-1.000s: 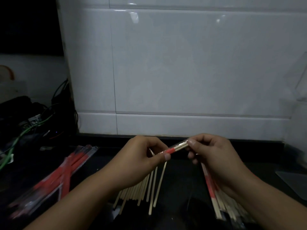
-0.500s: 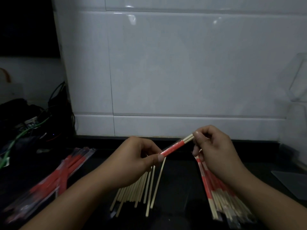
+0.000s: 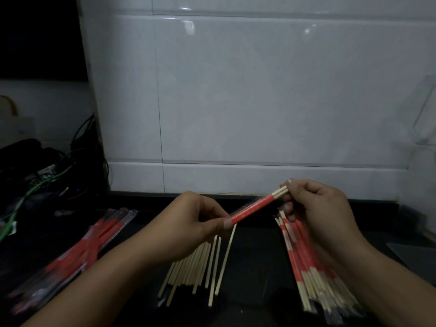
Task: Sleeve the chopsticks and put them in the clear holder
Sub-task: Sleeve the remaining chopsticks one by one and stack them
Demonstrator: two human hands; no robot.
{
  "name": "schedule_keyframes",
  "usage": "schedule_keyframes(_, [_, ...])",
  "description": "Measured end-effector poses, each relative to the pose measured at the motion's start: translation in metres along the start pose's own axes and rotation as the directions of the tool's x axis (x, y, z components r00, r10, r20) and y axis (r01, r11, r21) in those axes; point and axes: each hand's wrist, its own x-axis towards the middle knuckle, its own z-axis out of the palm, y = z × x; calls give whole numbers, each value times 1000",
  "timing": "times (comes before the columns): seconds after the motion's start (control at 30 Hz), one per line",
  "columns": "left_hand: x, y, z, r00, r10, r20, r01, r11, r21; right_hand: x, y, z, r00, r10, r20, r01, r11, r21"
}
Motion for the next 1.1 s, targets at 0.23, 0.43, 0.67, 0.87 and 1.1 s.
schedule_keyframes(0.23, [0,6,17,994,-9,-107,-24,955,-297,-27,-1,21,931,161,329,-169,986,-2])
schedule_keyframes(0.43, [-1,6,14,993,15,-118,-36,983,-180,-5,-2,3,989,80,129,-47,971,-236])
schedule_keyframes(0.67, [11,-27,-18,918,-63,-391,193,933,304,41,10,-52,972,230,49,-94,571,-816])
schedule_keyframes(0.87, [9,-30,-23,921,-123,-370,308,813,495,33,17,-41,992,113,62,36,224,-974])
schedule_keyframes(1.1, [6,-60,-48,824,-457,-336,529,405,746,-14,7,-1,780,31,625,590,297,-751])
